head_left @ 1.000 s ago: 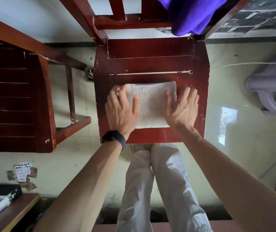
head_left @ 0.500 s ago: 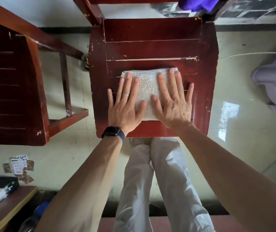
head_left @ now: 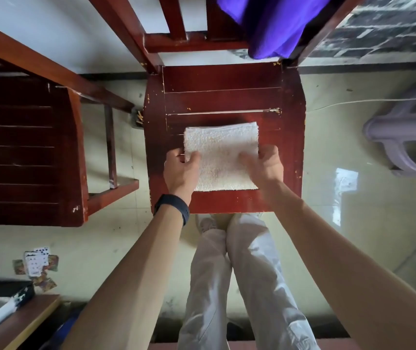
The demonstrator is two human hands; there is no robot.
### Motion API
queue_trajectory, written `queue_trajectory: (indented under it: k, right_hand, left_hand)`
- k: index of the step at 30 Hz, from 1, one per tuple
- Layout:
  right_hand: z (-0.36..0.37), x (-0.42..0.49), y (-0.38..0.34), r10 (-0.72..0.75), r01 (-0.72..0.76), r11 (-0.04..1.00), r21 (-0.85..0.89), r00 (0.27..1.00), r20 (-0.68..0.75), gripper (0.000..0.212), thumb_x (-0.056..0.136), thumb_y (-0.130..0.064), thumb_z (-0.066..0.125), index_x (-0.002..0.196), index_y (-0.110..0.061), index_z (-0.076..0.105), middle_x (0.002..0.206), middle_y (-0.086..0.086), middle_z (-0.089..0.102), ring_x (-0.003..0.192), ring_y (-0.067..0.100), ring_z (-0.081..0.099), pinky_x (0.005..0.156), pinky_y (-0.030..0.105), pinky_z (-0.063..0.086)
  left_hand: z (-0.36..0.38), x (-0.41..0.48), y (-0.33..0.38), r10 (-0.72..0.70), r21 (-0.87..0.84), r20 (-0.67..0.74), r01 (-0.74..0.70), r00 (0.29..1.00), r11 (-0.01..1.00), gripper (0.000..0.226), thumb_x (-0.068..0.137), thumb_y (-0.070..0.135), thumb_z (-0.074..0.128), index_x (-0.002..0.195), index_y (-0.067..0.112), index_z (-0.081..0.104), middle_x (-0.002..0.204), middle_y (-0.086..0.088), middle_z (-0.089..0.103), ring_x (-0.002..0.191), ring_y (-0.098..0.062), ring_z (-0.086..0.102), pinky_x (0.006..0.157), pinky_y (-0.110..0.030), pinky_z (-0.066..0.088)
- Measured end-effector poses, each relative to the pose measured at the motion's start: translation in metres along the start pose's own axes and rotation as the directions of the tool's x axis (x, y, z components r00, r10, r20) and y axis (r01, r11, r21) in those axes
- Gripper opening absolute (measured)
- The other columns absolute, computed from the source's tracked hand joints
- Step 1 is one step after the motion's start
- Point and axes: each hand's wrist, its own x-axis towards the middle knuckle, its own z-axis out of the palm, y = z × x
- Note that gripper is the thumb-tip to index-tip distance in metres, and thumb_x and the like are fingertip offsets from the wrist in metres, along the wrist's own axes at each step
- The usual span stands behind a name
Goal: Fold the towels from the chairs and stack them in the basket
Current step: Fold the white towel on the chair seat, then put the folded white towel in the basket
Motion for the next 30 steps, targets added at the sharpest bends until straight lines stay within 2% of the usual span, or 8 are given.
queue_trajectory:
  k: [5, 8, 11, 14, 18, 23, 25, 30]
  right_hand:
    - [-0.012, 0.013, -0.005, 0.072, -0.100, 0.970, 0.222, 0.989, 0.129, 0.054, 0.074, -0.033, 0.085, 0.121, -0.019, 0.061, 0.103, -0.004, 0.068, 0.093, 0.012, 0.063, 0.065, 0.020, 0.046]
    - [-0.022, 0.011, 0.000, -0.012, -0.030, 0.976, 0.216, 0.982, 0.190, 0.034, 0.075, -0.034, 0.083, 0.105, -0.022, 0.073, 0.101, -0.006, 0.074, 0.099, 0.015, 0.068, 0.079, 0.026, 0.054]
    - [-0.037, -0.001, 0.004, -0.097, 0.045, 0.966, 0.256, 0.976, 0.194, 0.032, 0.077, -0.033, 0.083, 0.104, -0.019, 0.072, 0.094, -0.005, 0.072, 0.090, 0.013, 0.067, 0.081, 0.028, 0.054]
    - [-0.061, -0.019, 0.005, -0.168, 0.088, 0.946, 0.312, 0.957, 0.238, 0.035, 0.076, -0.025, 0.085, 0.105, -0.013, 0.070, 0.095, 0.000, 0.073, 0.090, 0.020, 0.070, 0.085, 0.041, 0.059]
    - [-0.109, -0.059, 0.004, -0.239, 0.066, 0.887, 0.457, 0.913, 0.332, 0.040, 0.077, -0.009, 0.082, 0.115, -0.009, 0.069, 0.114, 0.014, 0.072, 0.104, 0.037, 0.070, 0.092, 0.058, 0.056]
    - [-0.189, -0.139, -0.009, -0.295, 0.089, 0.853, 0.514, 0.895, 0.334, 0.044, 0.083, -0.015, 0.076, 0.121, -0.033, 0.066, 0.109, 0.008, 0.073, 0.101, 0.029, 0.071, 0.074, 0.043, 0.061]
    - [-0.218, -0.172, -0.014, -0.311, 0.120, 0.834, 0.539, 0.908, 0.280, 0.046, 0.078, -0.023, 0.076, 0.119, -0.039, 0.066, 0.107, 0.008, 0.074, 0.100, 0.028, 0.071, 0.077, 0.049, 0.060]
    - [-0.284, -0.253, -0.010, -0.300, 0.185, 0.765, 0.616, 0.950, 0.087, 0.042, 0.085, -0.023, 0.077, 0.123, -0.038, 0.065, 0.108, 0.009, 0.073, 0.103, 0.023, 0.070, 0.069, 0.033, 0.057]
  left_hand:
    - [-0.007, 0.014, 0.007, -0.112, -0.092, 0.100, 0.122, 0.989, 0.988, 0.039, 0.086, 0.031, 0.074, 0.120, 0.013, 0.067, 0.111, 0.000, 0.067, 0.096, -0.016, 0.060, 0.073, -0.021, 0.044]
    - [-0.018, 0.013, 0.008, -0.104, -0.128, 0.189, 0.130, 0.976, 0.983, 0.039, 0.081, 0.034, 0.075, 0.115, 0.017, 0.068, 0.113, 0.001, 0.067, 0.108, -0.020, 0.060, 0.094, -0.035, 0.045]
    - [-0.028, 0.002, 0.012, -0.072, -0.164, 0.217, 0.109, 0.973, 0.980, 0.051, 0.064, 0.046, 0.079, 0.110, 0.025, 0.070, 0.112, 0.005, 0.070, 0.111, -0.018, 0.062, 0.106, -0.043, 0.042]
    - [-0.040, -0.016, 0.018, -0.002, -0.157, 0.253, 0.042, 0.968, 0.987, 0.049, 0.060, 0.050, 0.083, 0.105, 0.036, 0.069, 0.110, 0.009, 0.073, 0.110, -0.018, 0.065, 0.107, -0.046, 0.044]
    - [-0.064, -0.068, 0.046, 0.069, -0.132, 0.368, -0.021, 0.927, 0.991, 0.058, 0.067, 0.046, 0.085, 0.120, 0.038, 0.063, 0.111, 0.009, 0.074, 0.110, -0.016, 0.067, 0.108, -0.047, 0.044]
    - [-0.086, -0.150, 0.100, 0.088, -0.126, 0.499, -0.028, 0.862, 0.992, 0.069, 0.067, 0.040, 0.089, 0.129, 0.034, 0.060, 0.118, 0.004, 0.072, 0.114, -0.020, 0.066, 0.102, -0.052, 0.049]
    - [-0.091, -0.182, 0.124, 0.128, -0.155, 0.537, -0.051, 0.834, 0.987, 0.054, 0.074, 0.033, 0.084, 0.124, 0.035, 0.063, 0.115, 0.006, 0.073, 0.111, -0.017, 0.068, 0.100, -0.048, 0.051]
    - [-0.090, -0.263, 0.177, 0.220, -0.167, 0.646, -0.145, 0.731, 0.975, 0.032, 0.085, 0.023, 0.075, 0.115, 0.032, 0.068, 0.111, 0.001, 0.074, 0.106, -0.019, 0.069, 0.092, -0.046, 0.054]
